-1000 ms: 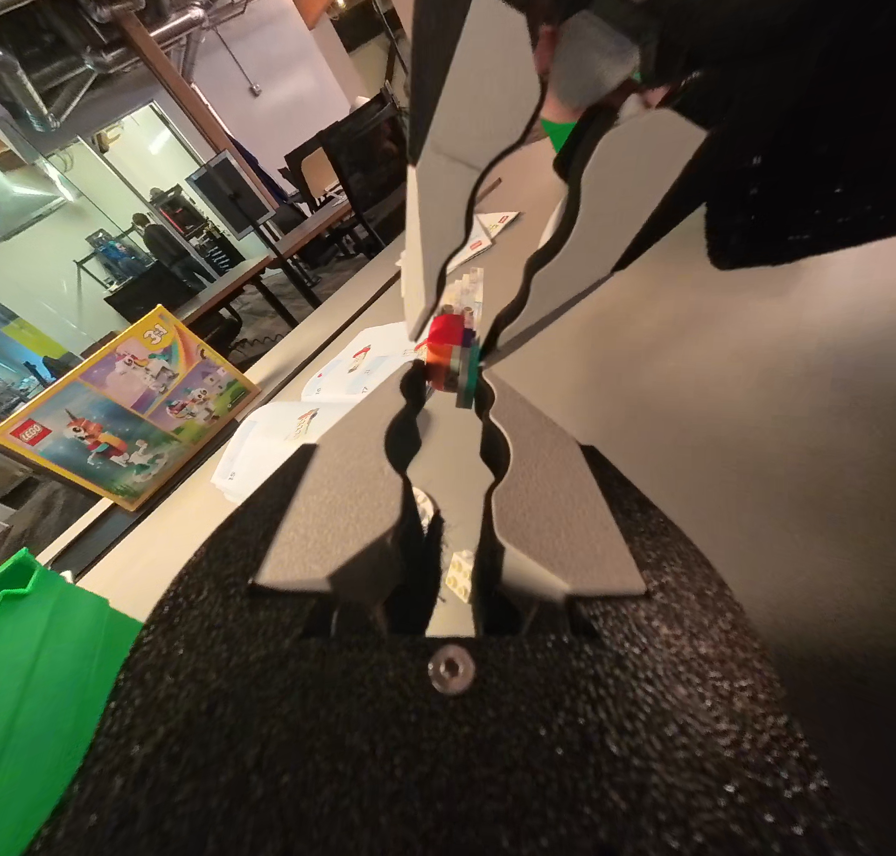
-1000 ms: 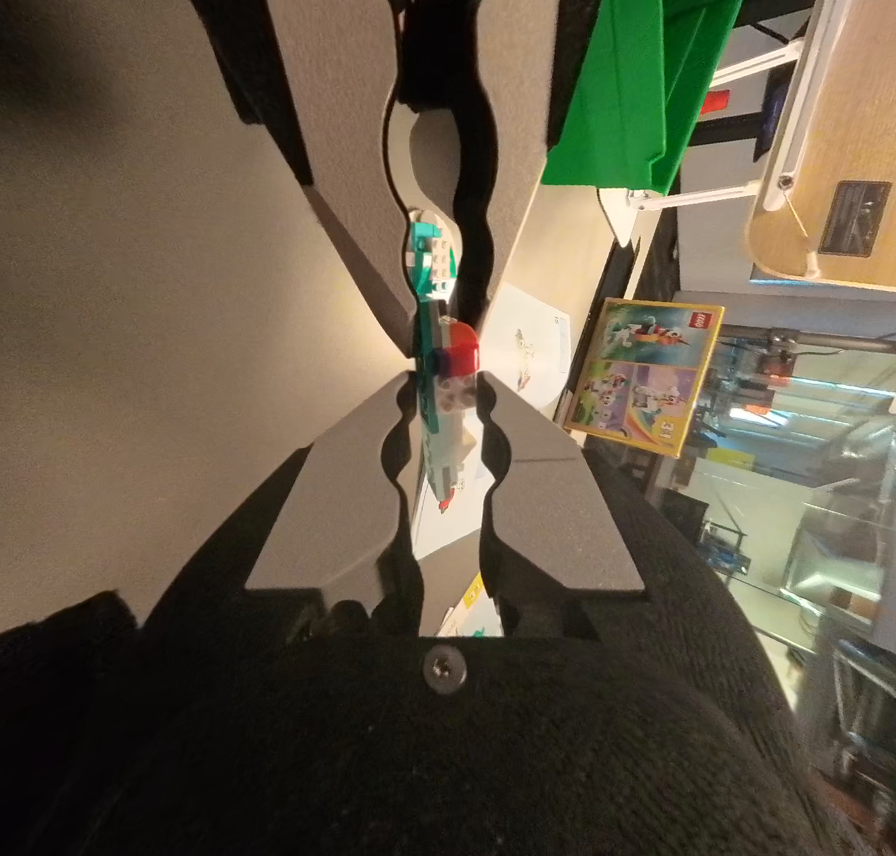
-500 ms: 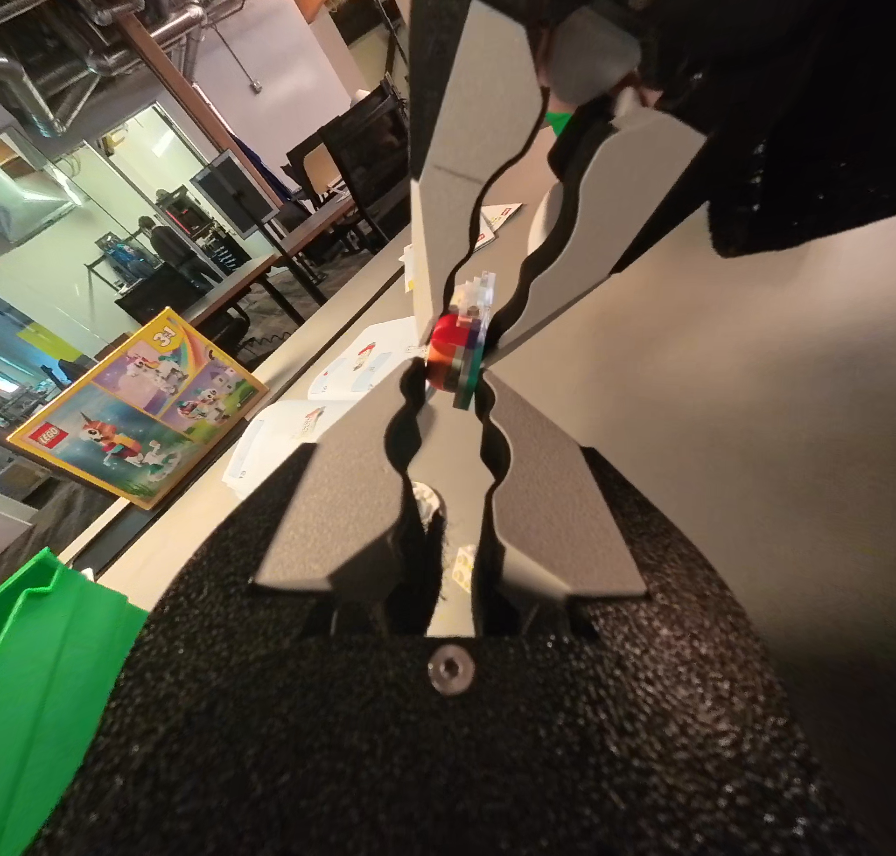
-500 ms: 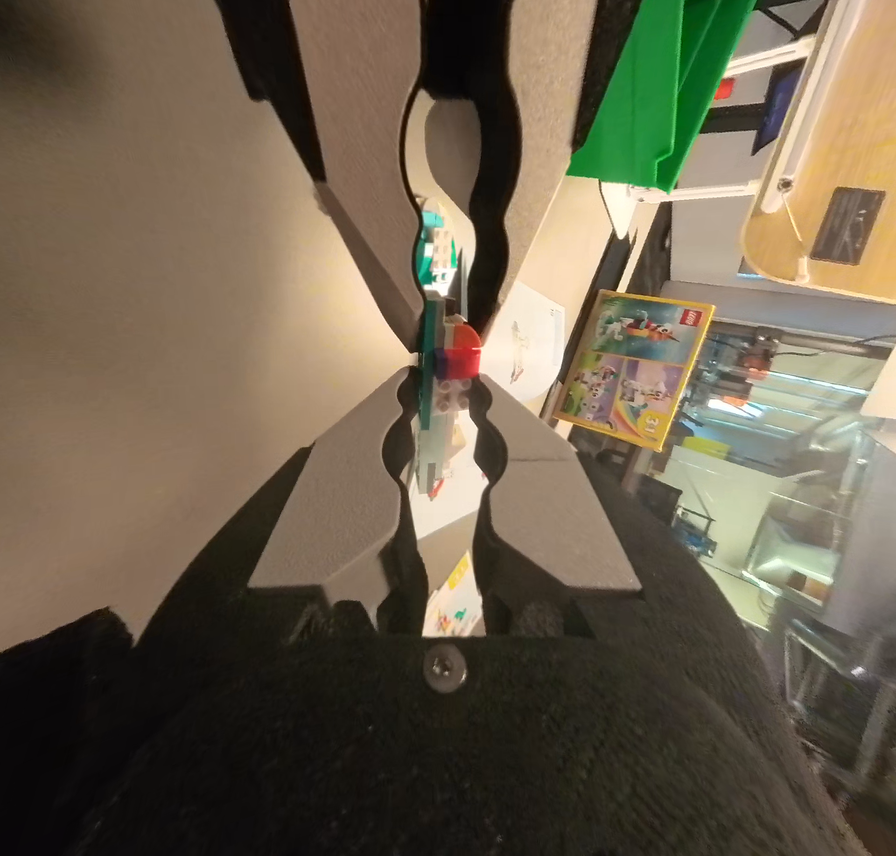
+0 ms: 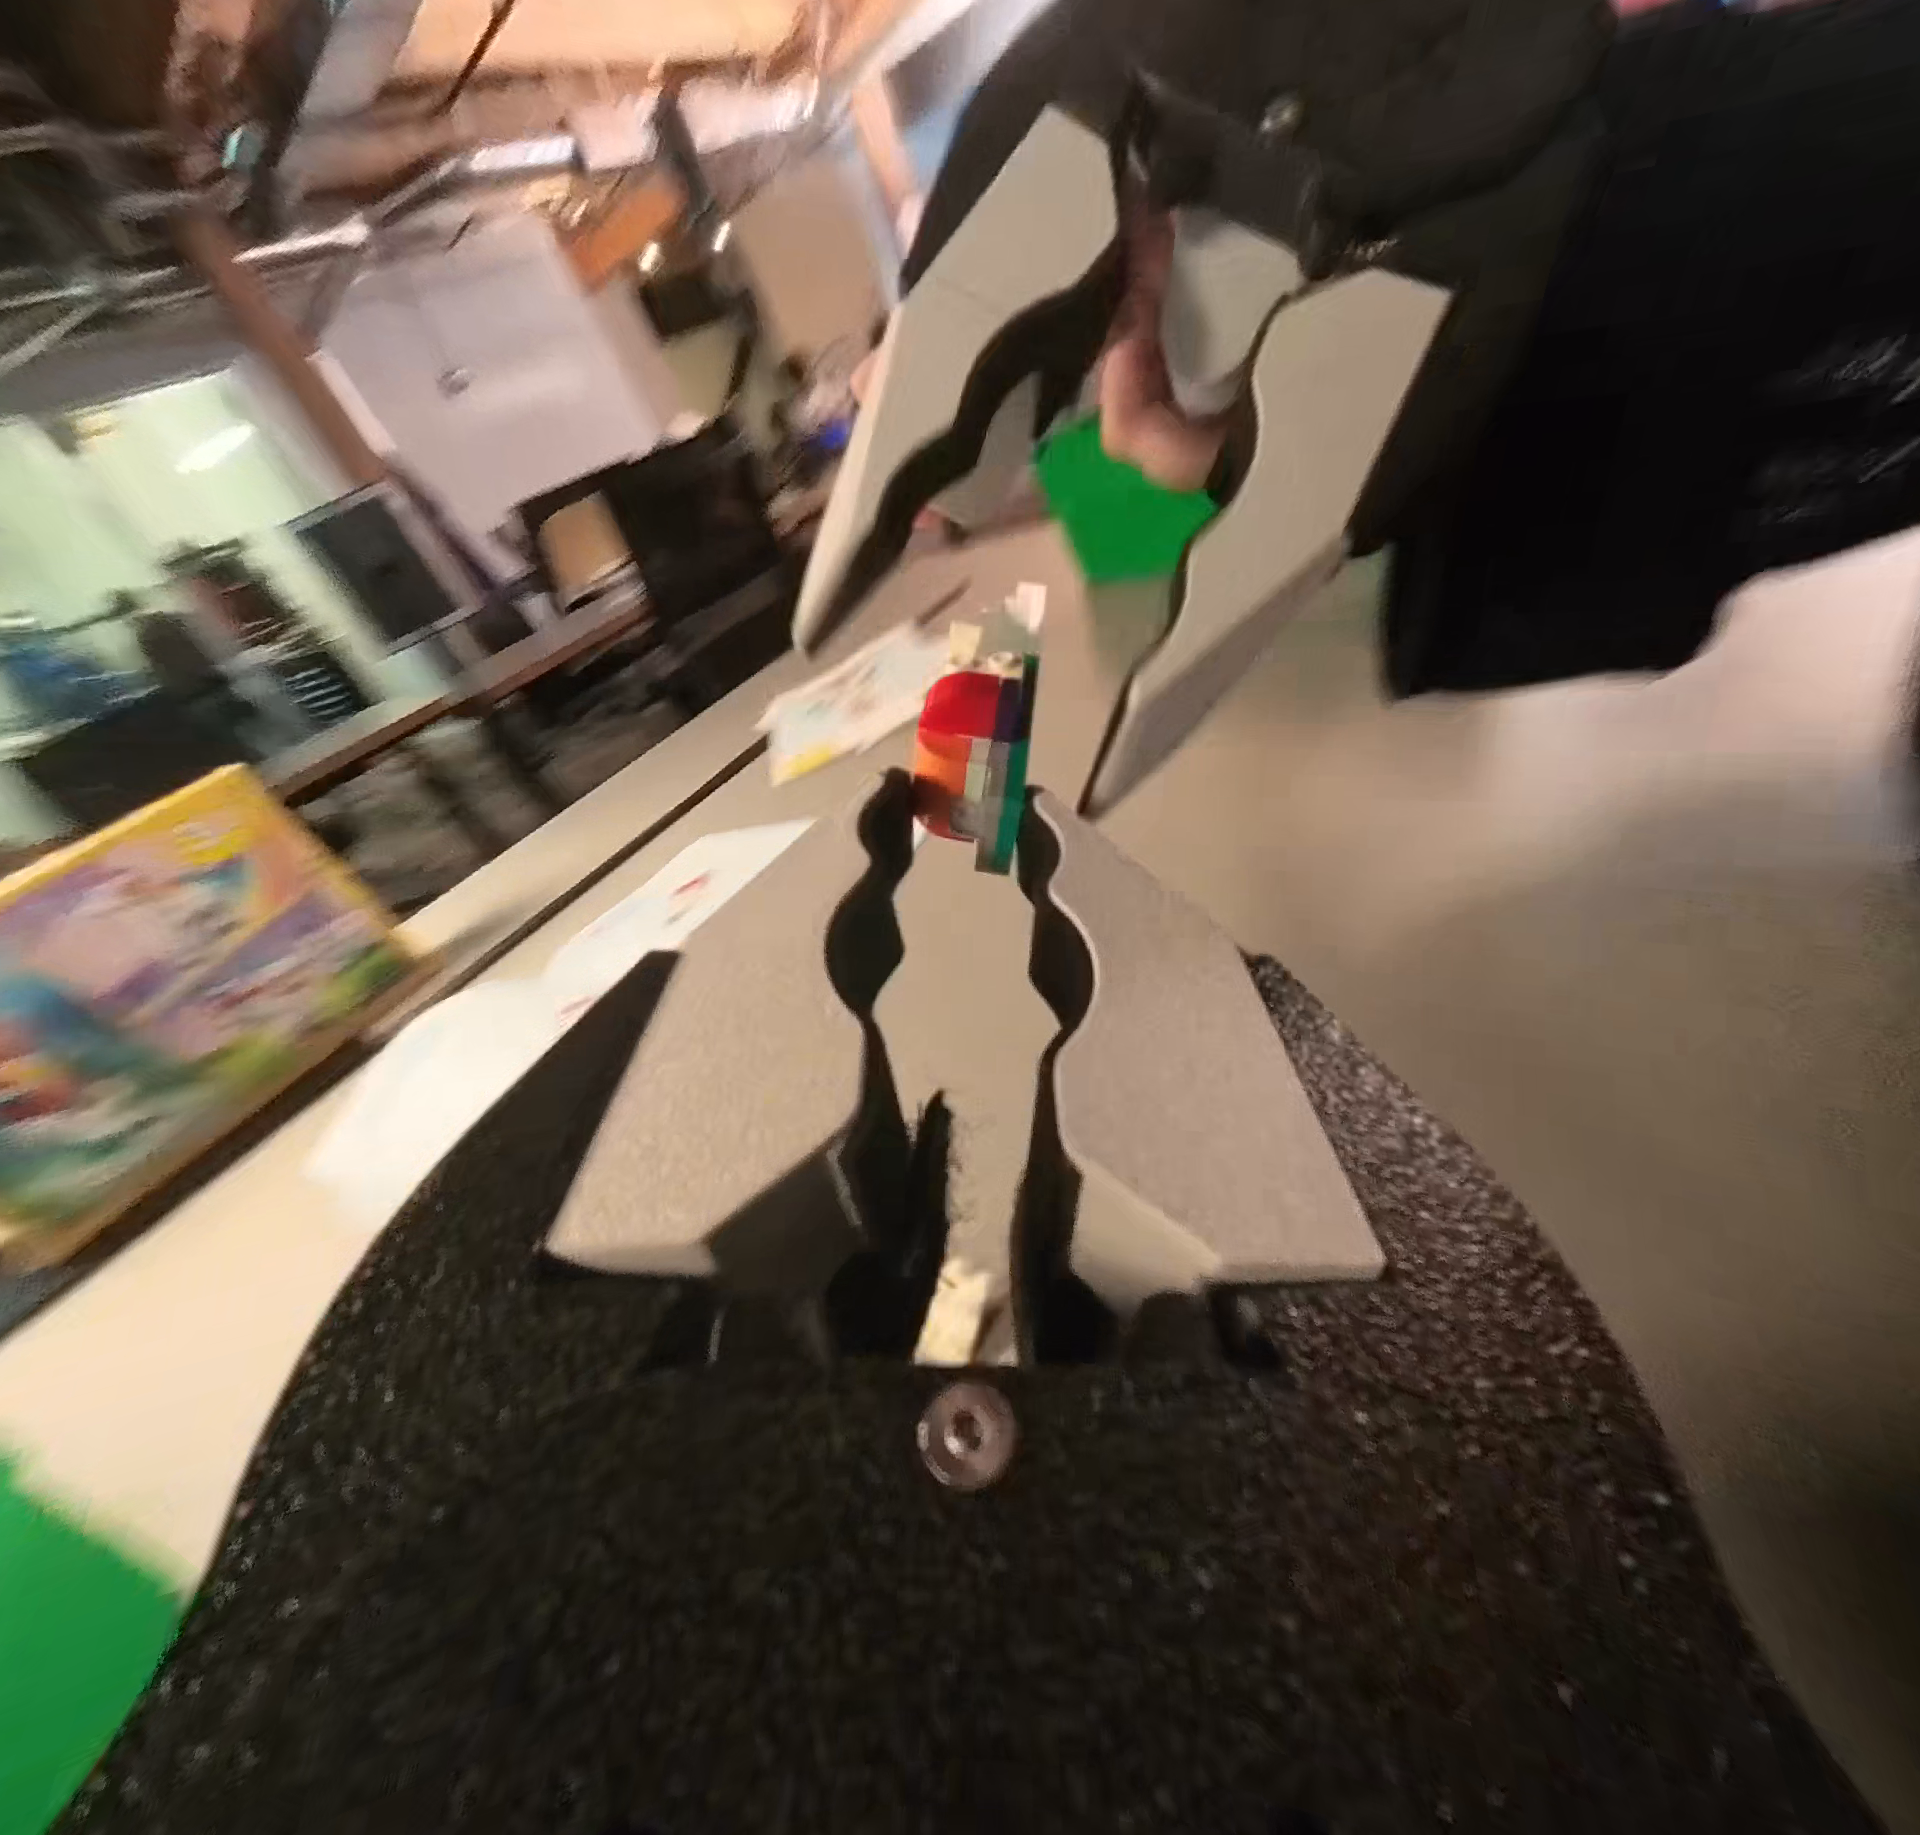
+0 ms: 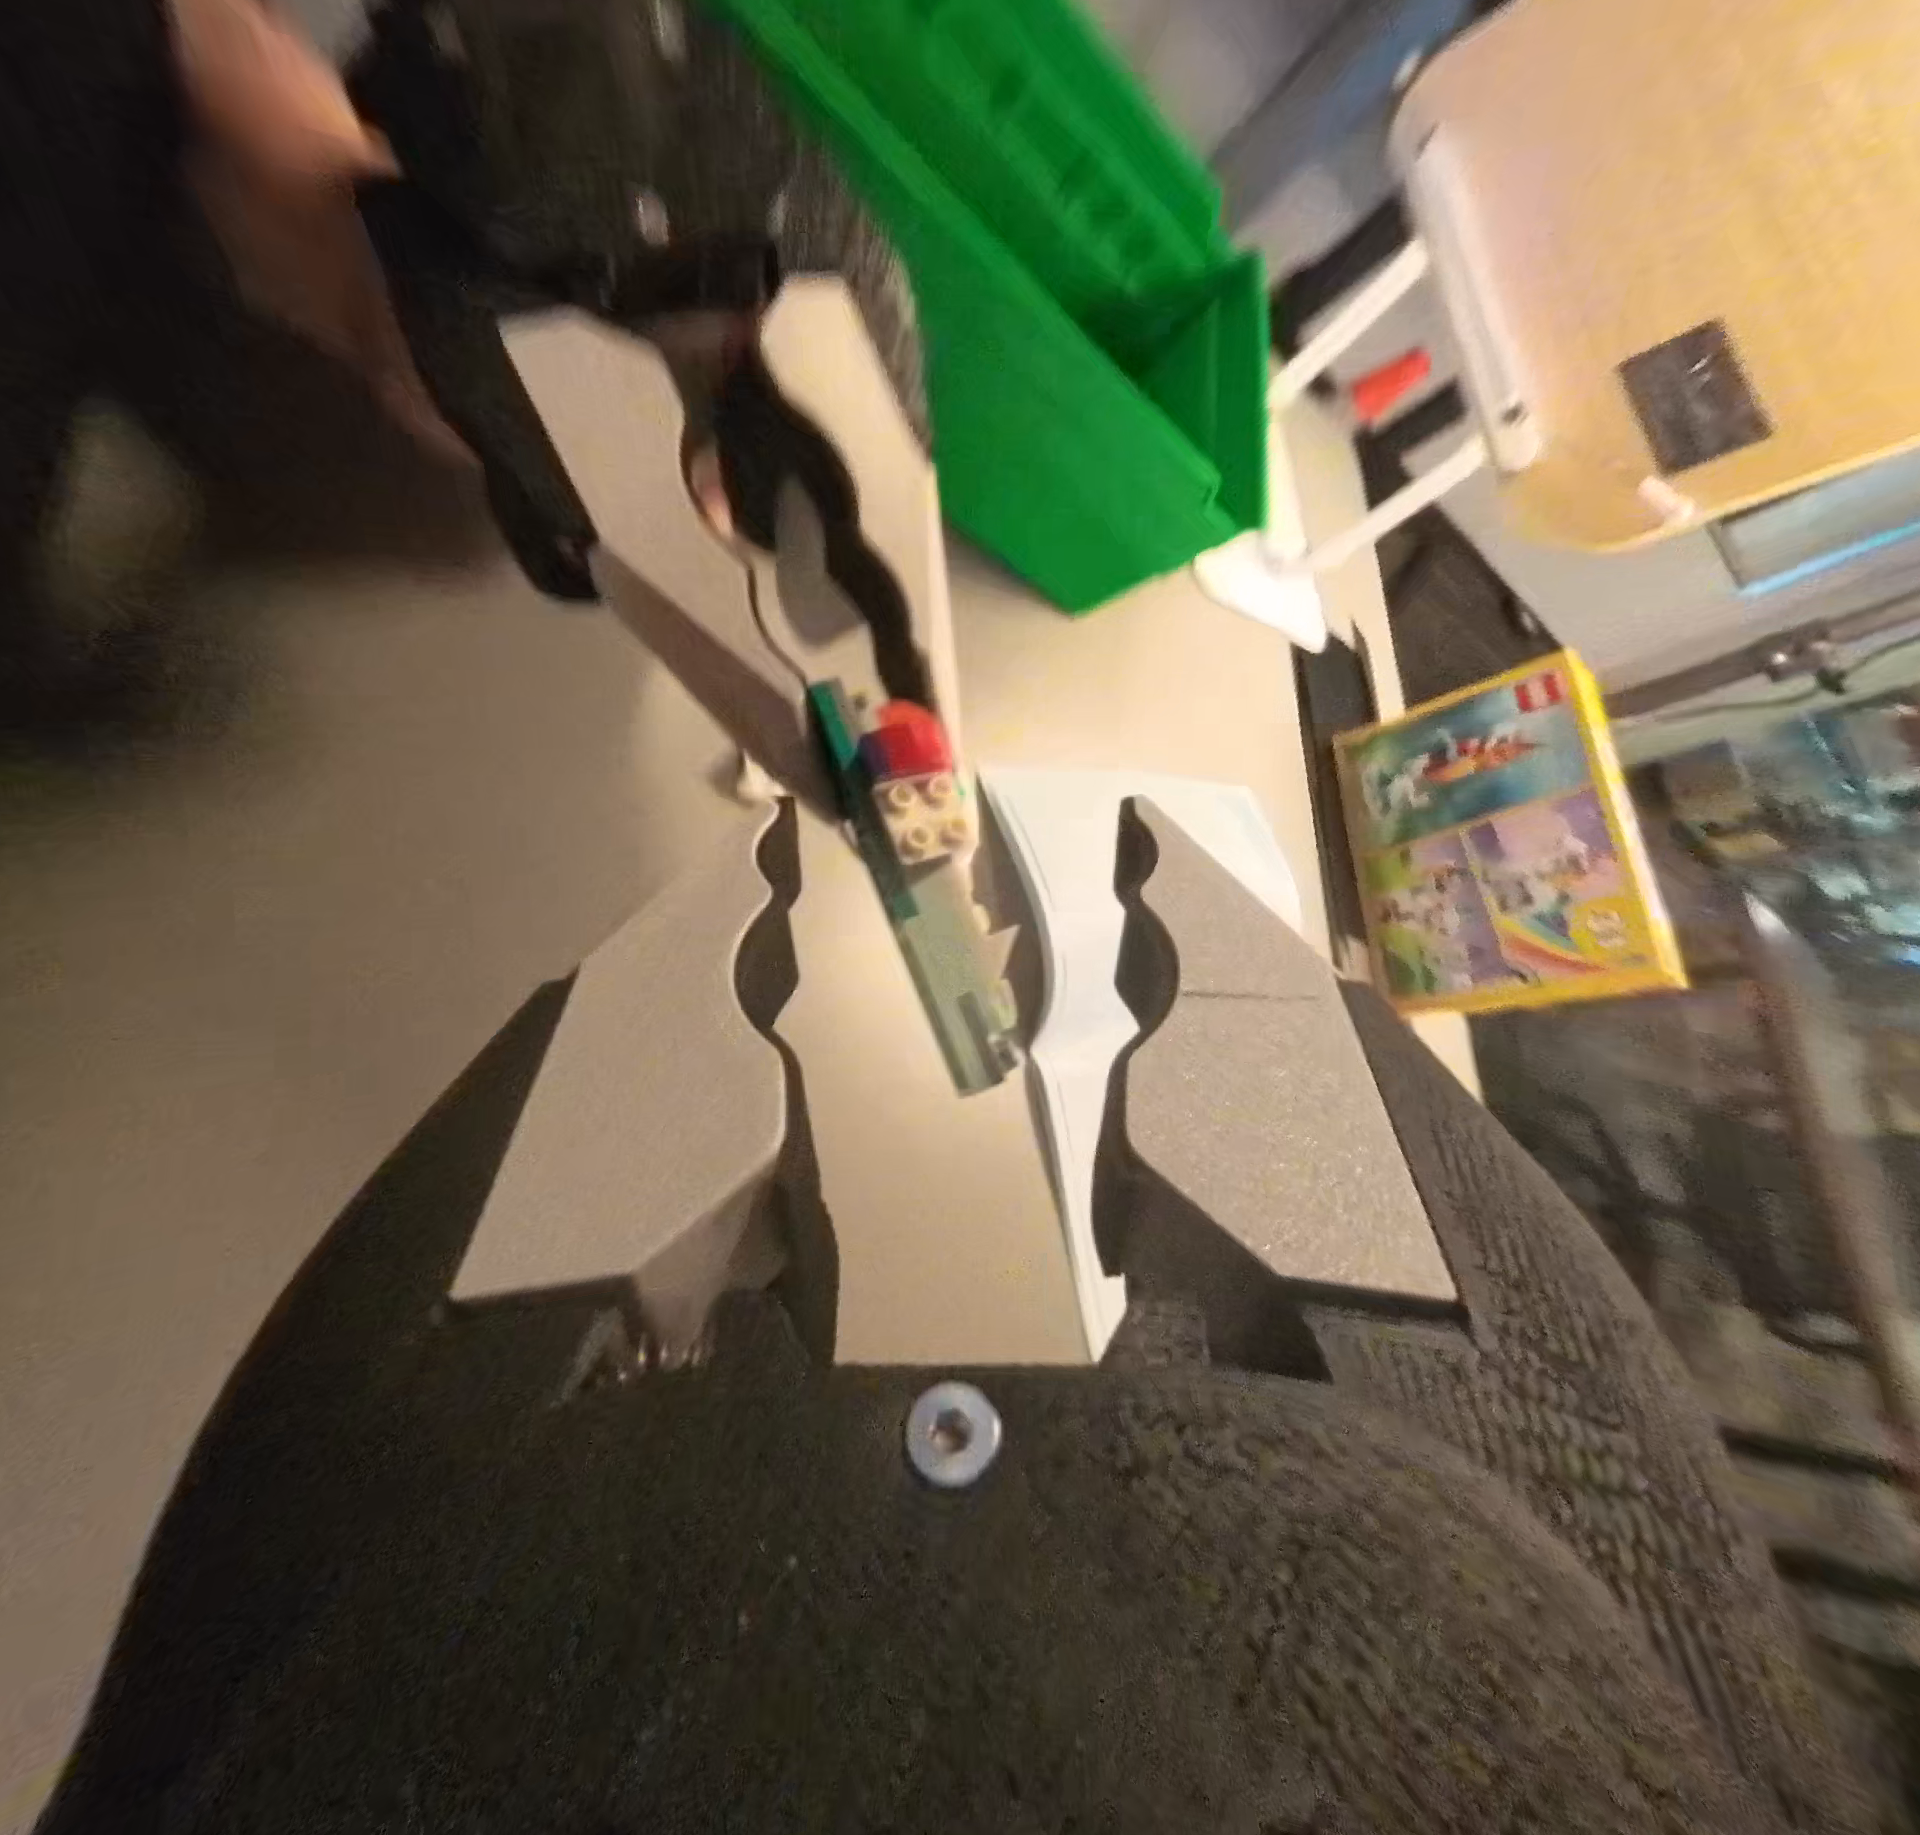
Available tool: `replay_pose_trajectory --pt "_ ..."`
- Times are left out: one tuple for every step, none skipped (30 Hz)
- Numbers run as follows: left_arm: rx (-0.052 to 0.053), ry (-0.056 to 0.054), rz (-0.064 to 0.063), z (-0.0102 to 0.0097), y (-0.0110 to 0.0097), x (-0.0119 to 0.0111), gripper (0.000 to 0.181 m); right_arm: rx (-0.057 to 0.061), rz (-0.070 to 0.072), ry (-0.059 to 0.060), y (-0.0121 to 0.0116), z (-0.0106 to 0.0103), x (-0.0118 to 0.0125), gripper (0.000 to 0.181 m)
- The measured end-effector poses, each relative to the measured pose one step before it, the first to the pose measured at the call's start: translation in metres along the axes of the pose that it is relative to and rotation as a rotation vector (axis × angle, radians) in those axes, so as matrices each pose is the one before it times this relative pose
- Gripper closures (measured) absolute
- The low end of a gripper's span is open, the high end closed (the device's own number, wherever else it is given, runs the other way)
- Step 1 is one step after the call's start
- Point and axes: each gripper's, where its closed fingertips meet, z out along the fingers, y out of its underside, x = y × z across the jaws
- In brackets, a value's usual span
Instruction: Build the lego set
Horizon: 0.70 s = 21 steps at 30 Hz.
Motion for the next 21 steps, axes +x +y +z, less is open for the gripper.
replay_pose_trajectory --pt "0.0433 0.0360 -0.0466 -0.00173 -0.00600 0.00276 0.164 0.0735 0.0533 -0.0069 -0.01163 -0.00836 0.00362 0.122" --pt "0.0533 0.0544 -0.0491 -0.00191 -0.00757 0.00508 0.164 0.0710 0.0590 -0.0173 -0.01185 -0.00791 0.00200 0.121" --pt "0.0640 0.0577 -0.0456 -0.00228 -0.00971 0.00599 0.164 0.0653 0.0636 -0.0259 -0.01145 -0.00693 0.00048 0.121" --pt "0.0649 0.0506 -0.0416 -0.00228 -0.00975 0.00539 0.164 0.0558 0.0626 -0.0275 -0.01055 -0.00542 -0.00084 0.122" --pt "0.0587 0.0561 -0.0440 -0.00192 -0.00854 0.00598 0.164 0.0425 0.0534 -0.0375 -0.00896 -0.00358 -0.00380 0.122" --pt "0.0527 0.0564 -0.0493 -0.00154 -0.00757 0.00581 0.164 0.0318 0.0448 -0.0383 -0.00756 -0.00189 -0.00538 0.121" --pt "0.0430 0.0418 -0.0442 -0.00117 -0.00625 0.00409 0.164 0.0239 0.0353 -0.0416 -0.00622 -0.00052 -0.00702 0.122" --pt "0.0391 0.0340 -0.0278 -0.00104 -0.00553 0.00335 0.164 0.0173 0.0263 -0.0338 -0.00515 0.00076 -0.00669 0.122" --pt "0.0319 0.0250 -0.0157 -0.00092 -0.00448 0.00276 0.164 0.0109 0.0153 -0.0269 -0.00402 0.00149 -0.00621 0.124" --pt "0.0225 0.0129 -0.0056 -0.00057 -0.00306 0.00162 0.164 0.0020 0.0074 -0.0185 -0.00246 0.00204 -0.00539 0.127" --pt "0.0169 0.0127 -0.0003 -0.00046 -0.00217 0.00190 0.164 -0.0097 -0.0014 -0.0022 -0.00059 0.00247 -0.00300 0.130" --pt "0.0158 0.0095 -0.0032 -0.00037 -0.00197 0.00142 0.164 -0.0198 -0.0115 0.0016 0.00140 0.00236 -0.00243 0.133" --pt "0.0150 0.0064 -0.0059 -0.00026 -0.00186 0.00080 0.164 -0.0214 -0.0127 0.0068 0.00182 0.00204 -0.00135 0.137" --pt "0.0094 0.0050 -0.0040 -0.00026 -0.00113 0.00035 0.164 -0.0200 -0.0063 0.0130 0.00196 0.00155 0.00017 0.142" --pt "0.0024 -0.0008 -0.0025 -0.00019 -0.00012 -0.00045 0.164 -0.0149 -0.0019 0.0074 0.00148 0.00108 0.00004 0.146" --pt "0.0005 0.0001 0.0001 0.00002 0.00004 -0.00021 0.164 -0.0096 0.0033 0.0090 0.00123 0.00041 0.00089 0.150" --pt "-0.0011 0.0002 0.0000 0.00013 0.00037 -0.00001 0.164 -0.0107 0.0082 0.0216 0.00193 -0.00007 0.00344 0.157" --pt "-0.0014 0.0014 0.0013 0.00016 0.00041 0.00035 0.164 -0.0083 0.0050 0.0044 0.00216 -0.00009 0.00108 0.158" --pt "-0.0045 -0.0026 0.0022 0.00016 0.00085 -0.00039 0.164 0.0000 0.0101 -0.0036 0.00122 -0.00010 0.00003 0.159" --pt "-0.0033 -0.0017 0.0019 0.00009 0.00049 -0.00028 0.164 0.0055 0.0142 -0.0067 0.00028 -0.00005 -0.00042 0.160" --pt "-0.0003 -0.0005 -0.0001 0.00000 -0.00004 -0.00021 0.164 0.0045 0.0122 -0.0083 0.00034 0.00017 -0.00078 0.162"
